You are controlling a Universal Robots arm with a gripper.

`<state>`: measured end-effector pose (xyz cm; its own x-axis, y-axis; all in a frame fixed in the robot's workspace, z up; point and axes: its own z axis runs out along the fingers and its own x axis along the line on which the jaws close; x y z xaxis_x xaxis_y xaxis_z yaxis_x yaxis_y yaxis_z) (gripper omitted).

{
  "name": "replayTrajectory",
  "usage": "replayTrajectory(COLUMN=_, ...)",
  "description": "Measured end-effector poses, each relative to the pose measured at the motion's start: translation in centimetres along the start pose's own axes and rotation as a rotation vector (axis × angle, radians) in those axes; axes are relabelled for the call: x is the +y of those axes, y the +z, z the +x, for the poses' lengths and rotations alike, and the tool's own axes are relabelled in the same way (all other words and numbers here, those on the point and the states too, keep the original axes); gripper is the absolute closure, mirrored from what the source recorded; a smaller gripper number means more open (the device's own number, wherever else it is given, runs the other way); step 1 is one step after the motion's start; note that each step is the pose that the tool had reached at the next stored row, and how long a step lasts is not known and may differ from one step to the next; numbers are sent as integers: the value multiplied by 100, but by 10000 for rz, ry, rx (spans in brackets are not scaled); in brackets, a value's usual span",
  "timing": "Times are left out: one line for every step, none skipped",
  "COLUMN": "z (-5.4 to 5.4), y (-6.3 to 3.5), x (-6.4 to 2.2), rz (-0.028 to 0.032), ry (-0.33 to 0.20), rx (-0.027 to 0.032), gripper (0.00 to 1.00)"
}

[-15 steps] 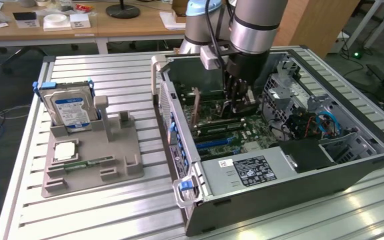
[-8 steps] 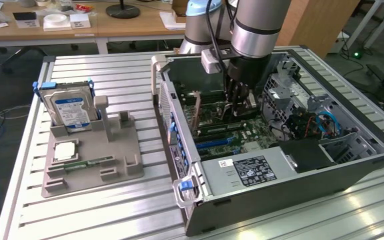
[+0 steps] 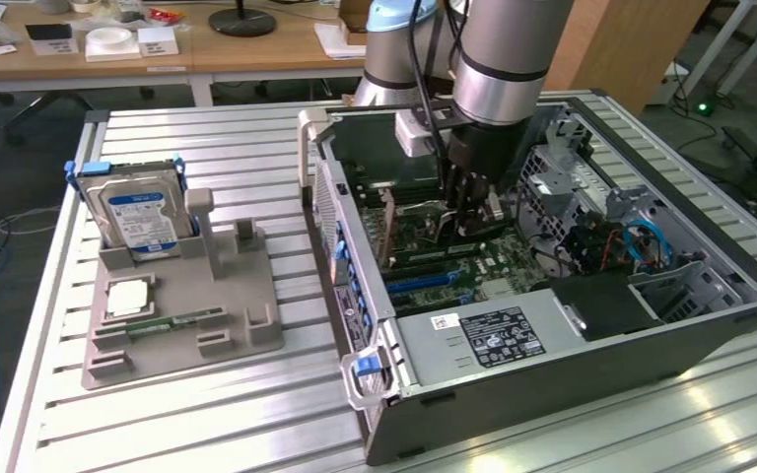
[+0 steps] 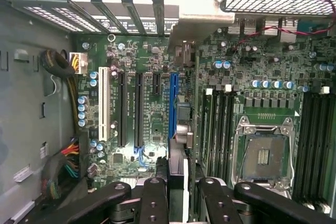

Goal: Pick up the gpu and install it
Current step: 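Insert the gpu into the slot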

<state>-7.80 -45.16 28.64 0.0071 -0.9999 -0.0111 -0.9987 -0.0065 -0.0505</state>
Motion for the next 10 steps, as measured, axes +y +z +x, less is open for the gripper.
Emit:
replayTrajectory(z=0, y=12, x=1, rz=0, ry=0, rx=0, gripper=73)
replayTrajectory(z=0, y=21, x=4, rz=0, ry=2, rx=0, gripper=73)
replayTrajectory(z=0, y=28, x=19, rz=0, ry=5, rx=0, gripper=73)
replayTrajectory(z=0, y=36, x=38, rz=-1, ry=5, rx=1, gripper=73)
replayTrajectory(z=0, y=45, x=49, rz=1, ry=4, rx=-1, gripper=73)
replayTrajectory(z=0, y=50, x=60, rz=0, ry=4, rx=1, gripper=73)
replayTrajectory(z=1, y=53, x=62, rz=-1, ry=4, rx=2, gripper=73)
replayTrajectory(z=2, y=55, x=62, rz=-1, ry=3, rx=2, gripper=73)
replayTrajectory(z=6, y=59, x=62, rz=-1, ry=2, rx=1, gripper=73)
replayTrajectory(z=13, y=63, x=62, rz=0, ry=2, rx=0, gripper=73)
